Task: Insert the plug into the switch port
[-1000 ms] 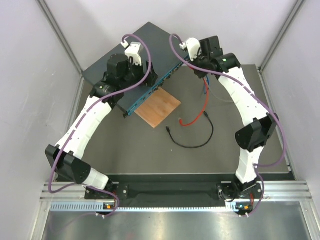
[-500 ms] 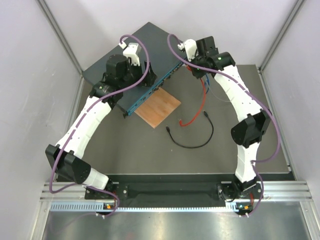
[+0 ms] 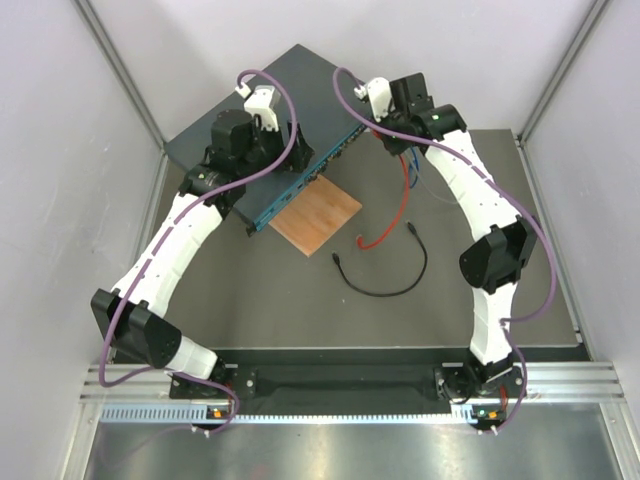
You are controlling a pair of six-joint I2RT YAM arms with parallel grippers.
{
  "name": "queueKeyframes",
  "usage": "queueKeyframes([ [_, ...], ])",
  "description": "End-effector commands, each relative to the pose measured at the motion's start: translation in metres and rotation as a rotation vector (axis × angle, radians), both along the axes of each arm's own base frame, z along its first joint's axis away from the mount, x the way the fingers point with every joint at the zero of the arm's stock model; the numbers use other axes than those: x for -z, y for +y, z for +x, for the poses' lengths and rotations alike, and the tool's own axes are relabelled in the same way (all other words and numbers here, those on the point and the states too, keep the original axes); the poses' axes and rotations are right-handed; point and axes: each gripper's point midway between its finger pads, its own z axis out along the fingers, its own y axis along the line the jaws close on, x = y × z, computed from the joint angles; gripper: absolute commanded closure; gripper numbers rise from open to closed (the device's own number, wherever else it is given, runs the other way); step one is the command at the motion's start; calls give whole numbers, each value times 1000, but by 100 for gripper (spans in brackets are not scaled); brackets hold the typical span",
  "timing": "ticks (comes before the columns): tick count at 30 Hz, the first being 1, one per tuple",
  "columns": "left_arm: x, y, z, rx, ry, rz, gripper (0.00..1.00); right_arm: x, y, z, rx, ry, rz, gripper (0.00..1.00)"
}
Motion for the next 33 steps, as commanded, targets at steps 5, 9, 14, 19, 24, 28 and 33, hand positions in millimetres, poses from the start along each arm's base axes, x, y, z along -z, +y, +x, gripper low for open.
queueKeyframes([
  [5,-3,3,-4,1,-1,-32,18,-41,11,12,1,-120,83,100],
  [9,-1,2,-4,2,6,-35,18,-45,13,10,-9,-123,94,100],
  [14,0,2,-4,4,9,-40,18,-48,14,12,-6,-140,95,100],
  [19,1,3,-4,0,11,-40,18,-49,15,12,-12,-139,100,100],
  [24,1,2,-4,3,14,-48,18,-47,18,12,-20,-135,97,100],
  [28,0,3,-4,3,11,-49,18,-46,20,12,-26,-135,98,100],
  [33,3,3,-4,4,18,-49,18,-43,33,7,-65,-121,109,100],
])
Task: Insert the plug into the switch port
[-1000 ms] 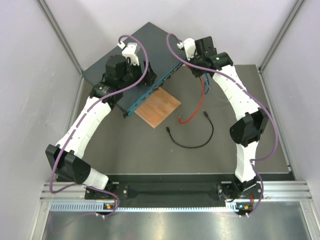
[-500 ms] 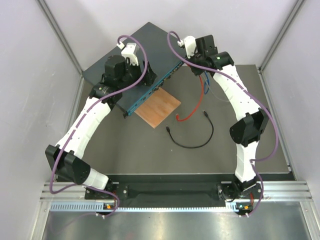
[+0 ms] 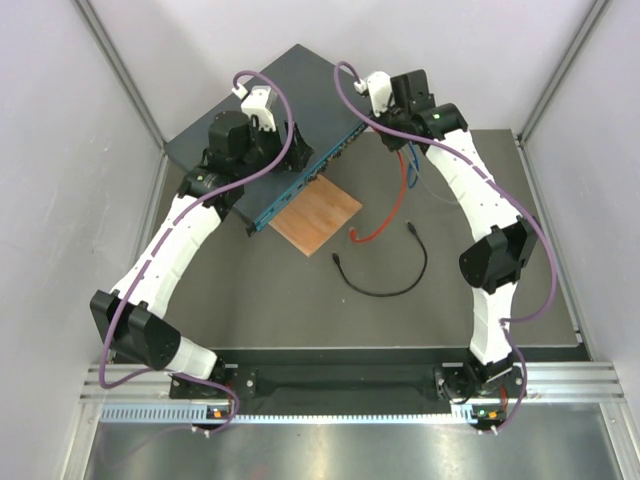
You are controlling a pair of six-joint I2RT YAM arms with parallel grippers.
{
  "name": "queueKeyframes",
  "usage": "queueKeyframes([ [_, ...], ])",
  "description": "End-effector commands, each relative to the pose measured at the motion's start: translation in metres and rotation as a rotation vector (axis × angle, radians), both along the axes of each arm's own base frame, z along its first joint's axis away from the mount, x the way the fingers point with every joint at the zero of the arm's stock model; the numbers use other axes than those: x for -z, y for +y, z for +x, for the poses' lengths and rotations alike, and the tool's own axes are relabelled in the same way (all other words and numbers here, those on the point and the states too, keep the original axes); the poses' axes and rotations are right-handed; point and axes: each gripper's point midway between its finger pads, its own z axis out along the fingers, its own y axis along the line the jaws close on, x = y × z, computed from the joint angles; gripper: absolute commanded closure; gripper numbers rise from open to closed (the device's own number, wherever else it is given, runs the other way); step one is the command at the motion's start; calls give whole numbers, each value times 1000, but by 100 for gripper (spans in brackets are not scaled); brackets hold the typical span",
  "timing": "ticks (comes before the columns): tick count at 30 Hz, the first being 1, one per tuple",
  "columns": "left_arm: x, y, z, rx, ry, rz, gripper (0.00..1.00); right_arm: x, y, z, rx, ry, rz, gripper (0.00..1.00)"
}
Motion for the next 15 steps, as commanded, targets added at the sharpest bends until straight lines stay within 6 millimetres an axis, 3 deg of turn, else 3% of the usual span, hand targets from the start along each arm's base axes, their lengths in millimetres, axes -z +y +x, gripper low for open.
queueKeyframes([
  [1,3,3,-5,0,19,-10,18,-29,22,1,-50,-75,63,100],
  [8,2,4,-5,-3,19,-14,18,-14,21,3,-40,-43,34,100],
  [13,4,3,-6,6,24,-16,18,-15,21,3,-41,-49,35,100],
  [15,5,3,-6,5,27,-18,18,-25,21,4,-42,-77,50,100],
])
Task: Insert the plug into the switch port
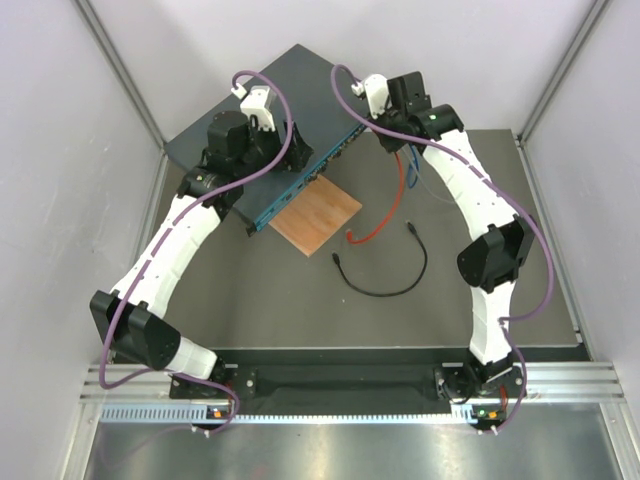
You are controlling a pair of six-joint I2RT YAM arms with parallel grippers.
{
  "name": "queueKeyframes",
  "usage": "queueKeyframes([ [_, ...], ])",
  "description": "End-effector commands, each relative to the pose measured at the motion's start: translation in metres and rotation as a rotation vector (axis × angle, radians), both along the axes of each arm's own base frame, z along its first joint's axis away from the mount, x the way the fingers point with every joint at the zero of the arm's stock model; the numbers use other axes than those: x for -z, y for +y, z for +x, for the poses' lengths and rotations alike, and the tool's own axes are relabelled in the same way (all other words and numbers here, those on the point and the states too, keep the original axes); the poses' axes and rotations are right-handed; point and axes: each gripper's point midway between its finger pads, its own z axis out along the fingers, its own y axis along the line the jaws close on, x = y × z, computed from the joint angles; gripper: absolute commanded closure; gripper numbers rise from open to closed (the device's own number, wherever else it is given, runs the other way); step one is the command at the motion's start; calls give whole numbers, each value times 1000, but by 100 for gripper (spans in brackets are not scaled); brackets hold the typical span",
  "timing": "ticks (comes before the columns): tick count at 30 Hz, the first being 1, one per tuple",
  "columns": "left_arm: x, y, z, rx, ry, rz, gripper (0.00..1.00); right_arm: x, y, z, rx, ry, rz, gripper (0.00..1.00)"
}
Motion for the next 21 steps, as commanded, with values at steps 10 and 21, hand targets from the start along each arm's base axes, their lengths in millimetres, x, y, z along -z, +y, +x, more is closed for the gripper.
queueKeyframes([
  [10,6,2,-7,3,29,-15,19,-82,32,5,-86,-229,175,100],
  [21,10,3,-6,6,37,-12,19,-111,41,2,-117,-306,248,100],
])
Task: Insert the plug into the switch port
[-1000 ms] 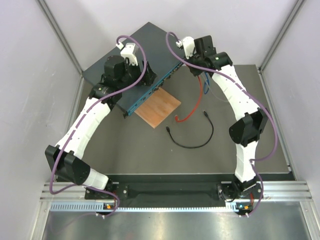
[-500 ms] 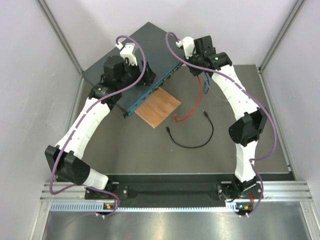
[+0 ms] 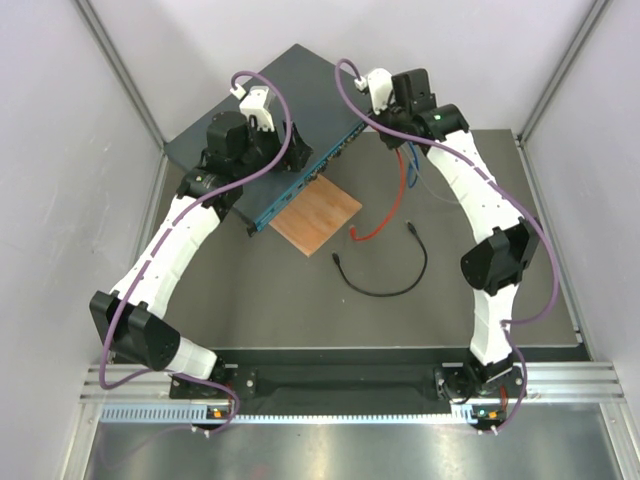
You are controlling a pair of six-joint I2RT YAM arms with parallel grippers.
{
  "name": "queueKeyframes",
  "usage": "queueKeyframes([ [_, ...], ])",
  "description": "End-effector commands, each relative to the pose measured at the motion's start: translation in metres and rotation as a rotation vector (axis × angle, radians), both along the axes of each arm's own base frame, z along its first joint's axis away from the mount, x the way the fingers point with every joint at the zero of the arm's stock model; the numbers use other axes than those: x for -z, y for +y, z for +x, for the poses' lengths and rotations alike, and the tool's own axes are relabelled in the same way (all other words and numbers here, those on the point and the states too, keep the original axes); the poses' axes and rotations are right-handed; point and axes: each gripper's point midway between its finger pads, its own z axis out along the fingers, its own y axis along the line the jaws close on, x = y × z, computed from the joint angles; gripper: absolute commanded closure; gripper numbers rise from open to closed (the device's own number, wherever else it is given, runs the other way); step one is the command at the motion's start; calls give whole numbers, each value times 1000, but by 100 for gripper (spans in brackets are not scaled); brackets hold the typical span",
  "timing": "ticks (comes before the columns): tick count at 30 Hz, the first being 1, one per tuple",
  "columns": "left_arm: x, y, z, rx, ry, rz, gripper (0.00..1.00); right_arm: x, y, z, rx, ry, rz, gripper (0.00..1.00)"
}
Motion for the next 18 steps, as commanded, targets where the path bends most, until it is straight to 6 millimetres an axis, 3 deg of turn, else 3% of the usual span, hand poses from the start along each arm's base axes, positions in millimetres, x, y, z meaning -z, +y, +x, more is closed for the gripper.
queueKeyframes([
  [1,11,2,-6,4,40,-5,19,-94,39,2,-111,-266,202,100],
  [12,13,1,-4,4,48,-6,19,-78,52,16,-130,-270,191,100],
  [18,14,2,-2,1,51,-5,19,-90,58,20,-136,-324,223,100],
])
